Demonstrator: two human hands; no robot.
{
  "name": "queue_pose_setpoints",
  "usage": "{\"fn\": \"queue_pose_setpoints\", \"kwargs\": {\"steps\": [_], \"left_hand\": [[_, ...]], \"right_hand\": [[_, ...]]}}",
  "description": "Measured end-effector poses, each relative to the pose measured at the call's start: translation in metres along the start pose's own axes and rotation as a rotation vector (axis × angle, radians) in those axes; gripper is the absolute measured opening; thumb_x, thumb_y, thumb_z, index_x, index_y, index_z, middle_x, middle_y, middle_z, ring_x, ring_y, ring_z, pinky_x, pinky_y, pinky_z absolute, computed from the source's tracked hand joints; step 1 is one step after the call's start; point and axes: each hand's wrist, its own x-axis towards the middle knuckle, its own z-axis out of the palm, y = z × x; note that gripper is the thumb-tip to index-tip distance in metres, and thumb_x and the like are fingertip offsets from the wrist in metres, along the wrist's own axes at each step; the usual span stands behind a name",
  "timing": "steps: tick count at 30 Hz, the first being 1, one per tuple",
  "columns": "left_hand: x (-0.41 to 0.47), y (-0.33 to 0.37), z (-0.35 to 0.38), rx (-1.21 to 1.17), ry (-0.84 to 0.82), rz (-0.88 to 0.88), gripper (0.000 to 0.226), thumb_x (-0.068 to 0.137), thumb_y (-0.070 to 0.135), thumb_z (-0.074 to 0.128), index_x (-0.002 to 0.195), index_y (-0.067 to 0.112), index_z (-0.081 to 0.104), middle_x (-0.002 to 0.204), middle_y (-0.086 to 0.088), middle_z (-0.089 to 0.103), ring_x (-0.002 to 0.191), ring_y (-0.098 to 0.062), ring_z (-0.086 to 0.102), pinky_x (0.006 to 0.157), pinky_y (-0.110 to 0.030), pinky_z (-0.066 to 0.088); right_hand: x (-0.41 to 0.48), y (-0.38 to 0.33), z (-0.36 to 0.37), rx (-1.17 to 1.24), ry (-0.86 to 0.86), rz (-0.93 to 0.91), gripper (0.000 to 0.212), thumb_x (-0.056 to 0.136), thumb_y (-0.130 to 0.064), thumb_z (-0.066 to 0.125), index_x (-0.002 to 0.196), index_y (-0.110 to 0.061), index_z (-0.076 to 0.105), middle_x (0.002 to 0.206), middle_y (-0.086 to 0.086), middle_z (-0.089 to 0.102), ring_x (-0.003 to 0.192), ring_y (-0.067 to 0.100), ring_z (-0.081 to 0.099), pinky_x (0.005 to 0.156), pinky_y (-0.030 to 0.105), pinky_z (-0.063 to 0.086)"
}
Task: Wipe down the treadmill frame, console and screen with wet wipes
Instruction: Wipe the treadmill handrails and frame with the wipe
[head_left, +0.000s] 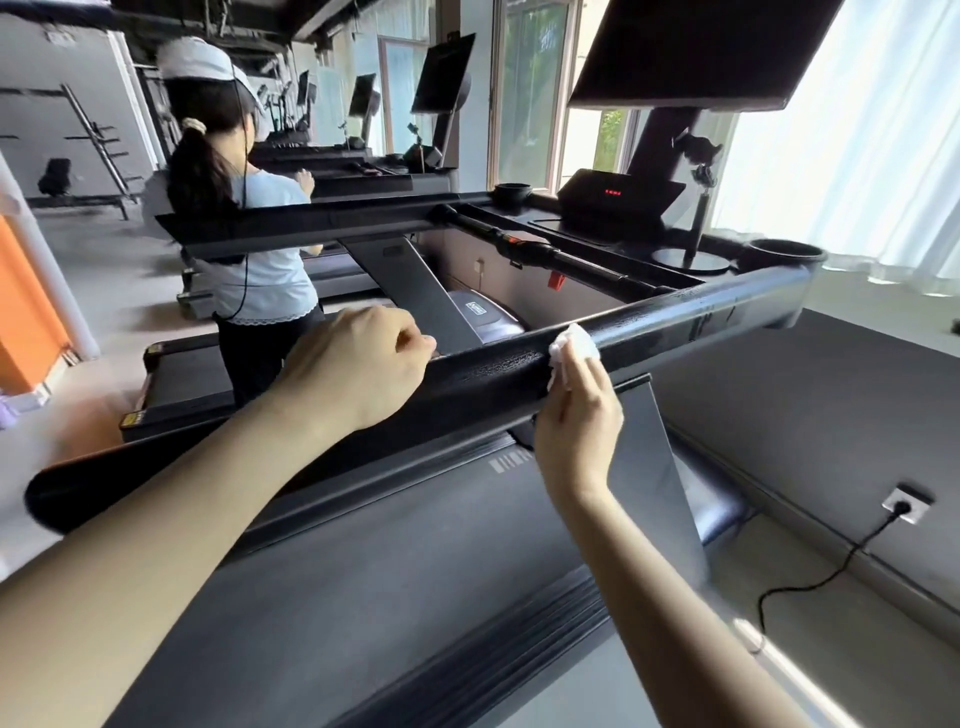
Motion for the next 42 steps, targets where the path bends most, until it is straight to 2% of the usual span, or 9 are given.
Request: {"fn": "queue_pose_setpoints", "kwargs": {"steps": [11,14,18,21,24,27,30,36,42], "left_hand": [[-0.024,-0.03,-0.009,0.038,0.15,0.012,0.034,0.098,0.042,0.057,0.078,0.019,0.07,0.082,0.002,0.059,0.08,-0.026,0.054,0.065,-0.033,0.031],[-0.028,-0.041,-0.001,0.003,0.187,0.061,0.043,0.098,0.04,0.058,0.063,0.015,0.059,0.071,0.002,0.052,0.074,-0.028,0.055,0.061,-0.035,0.031],[-0.028,-0.048,0.002,-0.039,0.218,0.121,0.047,0.097,0.034,0.06,0.057,0.01,0.054,0.064,-0.002,0.047,0.068,-0.034,0.051,0.06,-0.036,0.029],[-0.026,-0.049,0.001,-0.06,0.191,0.123,0.043,0.098,0.033,0.06,0.062,0.008,0.06,0.069,-0.005,0.049,0.073,-0.036,0.052,0.062,-0.037,0.031],[-0.026,-0.049,-0.001,-0.097,0.148,0.102,0.034,0.098,0.032,0.06,0.075,0.011,0.072,0.079,-0.006,0.057,0.083,-0.036,0.056,0.07,-0.039,0.044],[-0.023,-0.053,-0.003,-0.133,0.109,0.06,0.029,0.095,0.029,0.059,0.078,0.01,0.073,0.086,-0.007,0.063,0.089,-0.039,0.059,0.079,-0.042,0.051],[-0.02,-0.055,-0.006,-0.139,0.041,0.034,0.027,0.095,0.026,0.057,0.084,0.006,0.072,0.092,-0.009,0.065,0.095,-0.041,0.059,0.085,-0.044,0.051],[-0.019,-0.051,-0.023,-0.284,-0.135,-0.082,0.025,0.088,0.037,0.054,0.074,0.02,0.068,0.086,-0.006,0.066,0.097,-0.03,0.061,0.087,-0.035,0.049],[-0.021,-0.052,-0.027,-0.433,-0.131,-0.134,0.046,0.069,0.046,0.05,0.08,0.011,0.078,0.088,-0.008,0.075,0.098,-0.032,0.066,0.09,-0.042,0.053]], "right_hand": [[-0.051,-0.049,0.012,0.023,-0.296,-0.655,0.043,0.094,0.007,0.048,0.133,0.0,0.064,0.083,0.007,0.058,0.066,0.027,0.048,0.053,0.042,0.044],[-0.033,-0.018,0.006,-0.048,-0.214,-0.453,0.049,0.087,0.01,0.051,0.133,-0.001,0.063,0.087,0.009,0.058,0.074,0.033,0.055,0.062,0.043,0.05],[-0.036,-0.019,0.013,0.092,-0.019,0.026,0.039,0.104,-0.004,0.047,0.142,-0.003,0.054,0.135,0.012,0.064,0.124,0.025,0.058,0.103,0.032,0.046],[-0.06,-0.059,0.023,0.185,0.038,0.145,0.037,0.108,-0.011,0.046,0.145,-0.017,0.047,0.13,0.002,0.066,0.113,0.021,0.065,0.094,0.026,0.048],[-0.093,-0.104,0.022,0.181,-0.147,0.095,0.042,0.105,-0.007,0.048,0.123,-0.044,0.043,0.106,-0.026,0.061,0.085,0.006,0.061,0.077,0.022,0.046],[-0.123,-0.128,0.026,0.188,-0.422,-0.162,0.038,0.091,0.003,0.045,0.111,-0.028,0.054,0.107,-0.011,0.061,0.08,0.023,0.057,0.068,0.04,0.051],[-0.125,-0.119,0.026,0.099,-0.451,-0.412,0.029,0.089,0.005,0.049,0.11,-0.013,0.057,0.099,0.002,0.064,0.072,0.027,0.051,0.059,0.043,0.047],[-0.076,-0.099,0.017,0.134,-0.028,0.29,0.026,0.105,-0.014,0.05,0.118,-0.034,0.042,0.083,-0.009,0.061,0.071,0.026,0.062,0.065,0.037,0.048],[-0.128,-0.17,0.029,0.305,-0.343,-0.245,0.034,0.092,0.007,0.054,0.107,-0.023,0.052,0.107,-0.007,0.065,0.078,0.023,0.062,0.066,0.038,0.053]]}}
